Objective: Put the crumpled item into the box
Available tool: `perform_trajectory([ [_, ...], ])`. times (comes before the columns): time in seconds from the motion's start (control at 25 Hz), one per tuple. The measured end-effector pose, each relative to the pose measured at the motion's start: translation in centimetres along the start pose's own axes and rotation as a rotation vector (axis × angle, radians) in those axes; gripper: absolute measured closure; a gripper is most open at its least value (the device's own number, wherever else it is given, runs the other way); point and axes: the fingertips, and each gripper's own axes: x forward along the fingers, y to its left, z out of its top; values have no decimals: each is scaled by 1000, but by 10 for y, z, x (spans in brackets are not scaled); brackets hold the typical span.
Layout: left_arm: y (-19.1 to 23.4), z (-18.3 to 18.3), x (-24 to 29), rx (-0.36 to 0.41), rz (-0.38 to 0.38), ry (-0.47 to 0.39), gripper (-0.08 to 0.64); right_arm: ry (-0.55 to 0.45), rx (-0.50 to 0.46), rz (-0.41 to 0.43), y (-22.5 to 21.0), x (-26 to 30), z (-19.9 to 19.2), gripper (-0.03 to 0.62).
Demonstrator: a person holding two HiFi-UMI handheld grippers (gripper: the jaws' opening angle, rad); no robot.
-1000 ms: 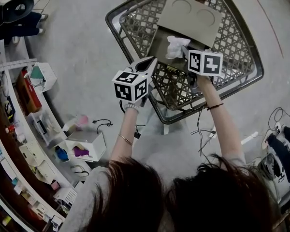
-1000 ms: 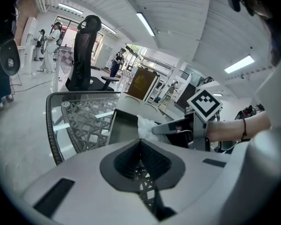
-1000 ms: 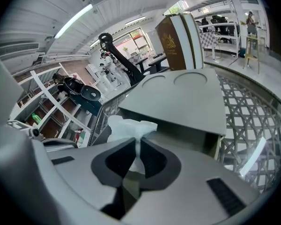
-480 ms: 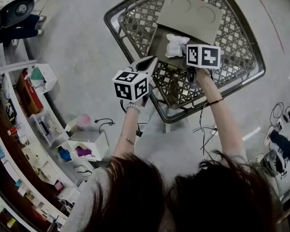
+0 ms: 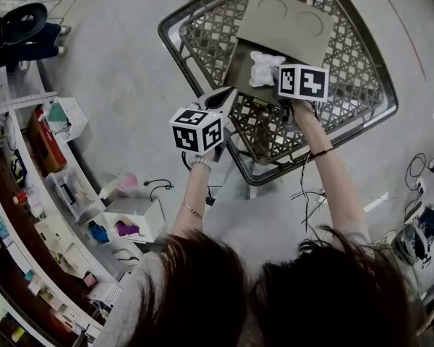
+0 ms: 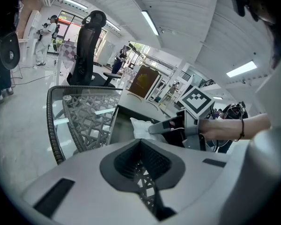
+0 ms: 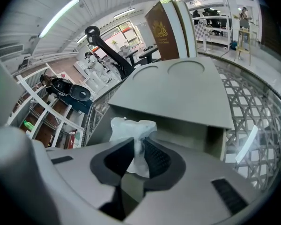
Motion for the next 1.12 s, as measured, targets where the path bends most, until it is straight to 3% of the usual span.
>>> perform_trajectory([
  [0.36, 3, 2, -6, -14, 0, -13, 543, -47, 66, 8, -2, -6, 7, 460],
  [0.68, 0, 12, -12, -16, 0, -49, 543, -104, 117, 37, 0, -19, 12, 459],
  [1.12, -16, 25, -23, 3, -9, -97, 543, -150, 71, 93, 11, -46, 11, 554],
])
